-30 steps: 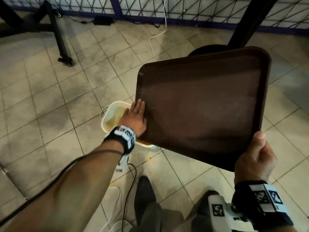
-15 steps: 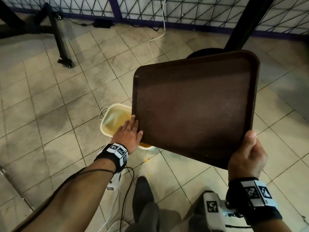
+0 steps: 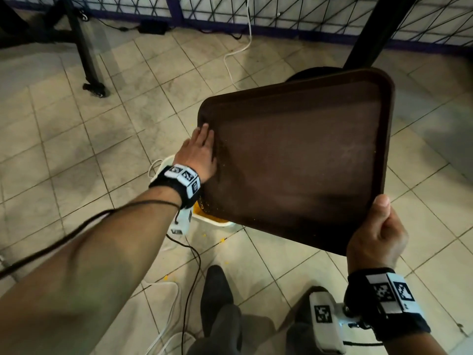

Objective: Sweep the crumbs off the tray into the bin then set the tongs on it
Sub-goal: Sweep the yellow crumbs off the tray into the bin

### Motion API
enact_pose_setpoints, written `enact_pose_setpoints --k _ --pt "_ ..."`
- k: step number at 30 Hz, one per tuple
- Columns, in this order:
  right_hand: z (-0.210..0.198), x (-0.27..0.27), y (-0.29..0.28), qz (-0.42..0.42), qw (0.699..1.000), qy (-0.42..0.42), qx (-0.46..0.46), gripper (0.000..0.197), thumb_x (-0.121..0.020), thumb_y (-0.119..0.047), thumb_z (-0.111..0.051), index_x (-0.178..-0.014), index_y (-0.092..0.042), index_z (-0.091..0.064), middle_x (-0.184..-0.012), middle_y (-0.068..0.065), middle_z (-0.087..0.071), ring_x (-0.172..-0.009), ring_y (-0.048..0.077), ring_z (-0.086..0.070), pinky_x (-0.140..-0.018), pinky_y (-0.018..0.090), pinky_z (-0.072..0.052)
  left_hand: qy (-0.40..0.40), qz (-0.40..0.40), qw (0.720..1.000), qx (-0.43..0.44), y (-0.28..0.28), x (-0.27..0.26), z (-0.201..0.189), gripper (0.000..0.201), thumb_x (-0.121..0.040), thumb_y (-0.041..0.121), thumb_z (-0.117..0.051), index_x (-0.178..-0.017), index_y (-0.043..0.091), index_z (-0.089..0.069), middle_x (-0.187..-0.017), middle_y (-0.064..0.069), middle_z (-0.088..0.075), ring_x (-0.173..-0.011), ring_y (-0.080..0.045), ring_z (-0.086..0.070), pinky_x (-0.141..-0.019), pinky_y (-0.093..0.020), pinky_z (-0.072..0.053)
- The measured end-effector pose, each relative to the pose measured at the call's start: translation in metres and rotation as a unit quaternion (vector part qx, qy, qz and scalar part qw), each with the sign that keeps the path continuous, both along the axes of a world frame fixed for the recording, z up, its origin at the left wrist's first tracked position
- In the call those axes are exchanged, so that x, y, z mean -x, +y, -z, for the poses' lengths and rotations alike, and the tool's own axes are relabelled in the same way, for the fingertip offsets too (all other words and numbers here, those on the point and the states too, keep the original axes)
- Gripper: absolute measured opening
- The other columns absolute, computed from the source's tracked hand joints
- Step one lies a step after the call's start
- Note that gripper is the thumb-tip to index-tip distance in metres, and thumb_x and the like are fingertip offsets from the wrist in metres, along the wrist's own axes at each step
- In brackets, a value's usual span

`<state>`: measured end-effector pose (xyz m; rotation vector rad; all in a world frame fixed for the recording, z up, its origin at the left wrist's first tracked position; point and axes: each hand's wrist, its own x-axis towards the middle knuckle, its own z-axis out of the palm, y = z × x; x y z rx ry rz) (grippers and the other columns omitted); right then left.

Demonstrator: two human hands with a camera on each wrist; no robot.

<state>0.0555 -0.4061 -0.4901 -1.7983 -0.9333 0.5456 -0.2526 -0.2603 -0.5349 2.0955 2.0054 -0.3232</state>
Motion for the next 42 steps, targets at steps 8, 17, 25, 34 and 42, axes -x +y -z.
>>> enact_pose_setpoints --k 8,17,25,34,42 --pt "-0.001 0.002 -0.001 0.013 0.999 0.035 0.028 0.049 -0.104 -0.044 -0.034 -0.064 -0.017 -0.042 -0.060 -0.002 -0.038 -0.052 0.006 -0.035 -0.053 0.026 -0.032 0.009 0.023 0.995 0.098 -0.061 0.009 0.029 0.070 -0.101 0.033 -0.033 -0.157 0.010 0.003 -0.165 -0.009 0.006 -0.151 -0.027 -0.004 -0.121 -0.040 -0.017" --pt "-0.004 0.010 0.003 -0.017 1.000 0.006 0.020 0.050 -0.103 -0.050 -0.031 -0.077 -0.013 -0.054 -0.067 -0.001 -0.048 -0.063 0.016 -0.044 -0.061 0.033 -0.039 0.018 0.002 0.991 0.135 -0.120 0.008 0.028 0.059 -0.102 0.053 -0.015 -0.114 0.018 -0.061 -0.108 -0.011 -0.067 -0.100 -0.030 -0.062 -0.086 -0.039 -0.050" --pt "-0.012 0.005 0.004 0.011 1.000 0.013 0.019 0.047 -0.104 -0.044 -0.032 -0.065 -0.019 -0.042 -0.062 -0.003 -0.040 -0.053 0.007 -0.035 -0.052 0.026 -0.032 -0.058 -0.044 0.996 0.058 -0.114 -0.002 0.034 0.062 -0.101 0.053 -0.023 -0.151 0.018 -0.031 -0.160 -0.007 -0.027 -0.140 -0.026 -0.035 -0.107 -0.044 -0.040" --pt "-0.008 0.001 0.004 0.013 1.000 0.013 0.004 0.046 -0.105 -0.041 -0.033 -0.063 -0.024 -0.038 -0.060 -0.003 -0.036 -0.049 0.004 -0.037 -0.047 0.012 -0.028 -0.071 -0.053 0.996 0.013 -0.118 -0.006 0.030 0.054 -0.101 0.051 -0.027 -0.142 0.020 -0.045 -0.150 -0.005 -0.043 -0.125 -0.027 -0.052 -0.096 -0.040 -0.048" --pt "-0.012 0.000 0.008 0.018 1.000 0.003 -0.006 0.047 -0.105 -0.039 -0.033 -0.062 -0.023 -0.035 -0.059 -0.003 -0.032 -0.047 0.004 -0.034 -0.045 0.012 -0.026 -0.076 -0.026 0.996 0.038 -0.124 -0.030 0.018 0.049 -0.102 0.051 -0.026 -0.130 0.025 -0.056 -0.139 -0.002 -0.054 -0.115 -0.024 -0.059 -0.090 -0.037 -0.049"
